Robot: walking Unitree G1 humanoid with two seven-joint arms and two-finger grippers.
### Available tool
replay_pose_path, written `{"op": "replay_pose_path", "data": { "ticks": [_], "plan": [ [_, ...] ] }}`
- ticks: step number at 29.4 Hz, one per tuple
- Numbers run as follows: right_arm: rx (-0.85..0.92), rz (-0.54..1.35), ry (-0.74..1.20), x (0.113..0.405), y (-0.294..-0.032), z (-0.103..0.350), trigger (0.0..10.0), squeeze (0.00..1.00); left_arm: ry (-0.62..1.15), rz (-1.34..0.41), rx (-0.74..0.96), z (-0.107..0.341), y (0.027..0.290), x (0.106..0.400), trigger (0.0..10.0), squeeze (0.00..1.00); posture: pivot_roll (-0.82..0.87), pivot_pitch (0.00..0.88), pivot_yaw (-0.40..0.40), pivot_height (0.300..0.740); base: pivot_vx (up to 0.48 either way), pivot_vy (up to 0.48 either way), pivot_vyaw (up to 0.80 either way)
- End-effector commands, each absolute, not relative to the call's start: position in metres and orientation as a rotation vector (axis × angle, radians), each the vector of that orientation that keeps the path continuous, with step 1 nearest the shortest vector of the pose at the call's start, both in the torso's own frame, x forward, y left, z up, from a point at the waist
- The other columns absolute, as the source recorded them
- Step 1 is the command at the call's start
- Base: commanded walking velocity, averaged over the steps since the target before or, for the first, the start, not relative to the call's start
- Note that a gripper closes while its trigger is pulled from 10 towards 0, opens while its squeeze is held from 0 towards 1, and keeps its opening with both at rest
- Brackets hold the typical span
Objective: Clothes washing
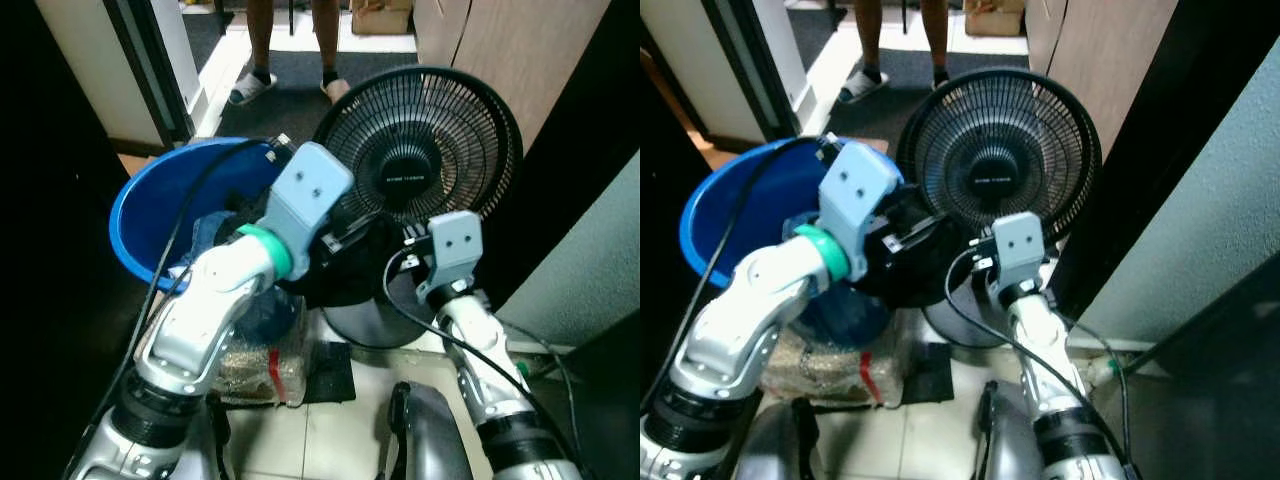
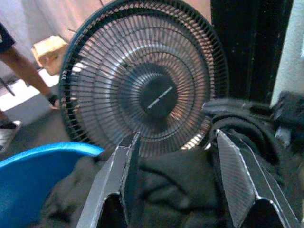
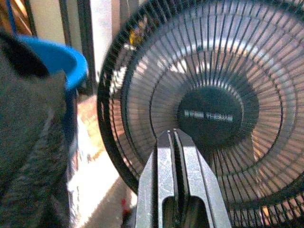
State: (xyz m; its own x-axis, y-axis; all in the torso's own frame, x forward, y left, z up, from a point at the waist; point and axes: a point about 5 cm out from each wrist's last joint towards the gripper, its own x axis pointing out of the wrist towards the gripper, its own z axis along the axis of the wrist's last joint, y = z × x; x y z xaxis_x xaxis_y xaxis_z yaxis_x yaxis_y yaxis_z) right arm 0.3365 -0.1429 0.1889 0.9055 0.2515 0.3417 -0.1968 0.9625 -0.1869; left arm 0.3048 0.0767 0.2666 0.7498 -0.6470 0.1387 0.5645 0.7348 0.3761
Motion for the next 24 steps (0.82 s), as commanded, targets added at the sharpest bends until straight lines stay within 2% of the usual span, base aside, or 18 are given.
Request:
{"op": "replay_pose_path", "data": {
  "ticks": [1,5,11,17,18,21,22,24],
  "plan": [
    [-0.129,0.266,-0.366,0.331,-0.142,0.189,10.0,0.00,-0.301,-0.695,0.334,0.271,0.080,0.298,10.0,0.00,0.09,0.139,0.069,0.460,0.000,0.000,0.00],
    [-0.124,0.356,-0.417,0.312,-0.140,0.206,10.0,0.00,-0.319,-0.654,0.338,0.279,0.098,0.292,10.0,0.00,0.08,0.136,0.071,0.460,0.000,0.000,0.00],
    [-0.141,0.392,-0.417,0.296,-0.142,0.207,10.0,0.00,-0.310,-0.593,0.322,0.283,0.114,0.289,10.0,0.00,0.08,0.134,0.069,0.460,0.000,0.000,0.00],
    [-0.137,0.404,-0.370,0.283,-0.144,0.196,10.0,0.00,-0.261,-0.547,0.294,0.268,0.115,0.291,10.0,0.00,0.08,0.124,0.059,0.460,0.000,0.000,0.00],
    [-0.120,0.404,-0.354,0.280,-0.145,0.194,10.0,0.25,-0.246,-0.536,0.281,0.263,0.113,0.292,10.0,0.00,0.07,0.118,0.059,0.460,0.000,0.000,0.00],
    [-0.120,0.404,-0.354,0.280,-0.145,0.194,10.0,0.25,-0.246,-0.536,0.281,0.263,0.113,0.292,10.0,0.00,0.07,0.118,0.059,0.460,0.000,0.000,0.00],
    [-0.100,0.397,-0.347,0.279,-0.144,0.195,10.0,1.00,-0.239,-0.531,0.274,0.260,0.111,0.292,10.0,0.00,0.07,0.118,0.059,0.460,0.000,0.000,0.00],
    [-0.063,0.408,-0.338,0.280,-0.142,0.198,10.0,1.00,-0.236,-0.531,0.273,0.259,0.109,0.294,10.0,0.00,0.06,0.107,0.060,0.460,0.000,0.000,0.00]
  ]
}}
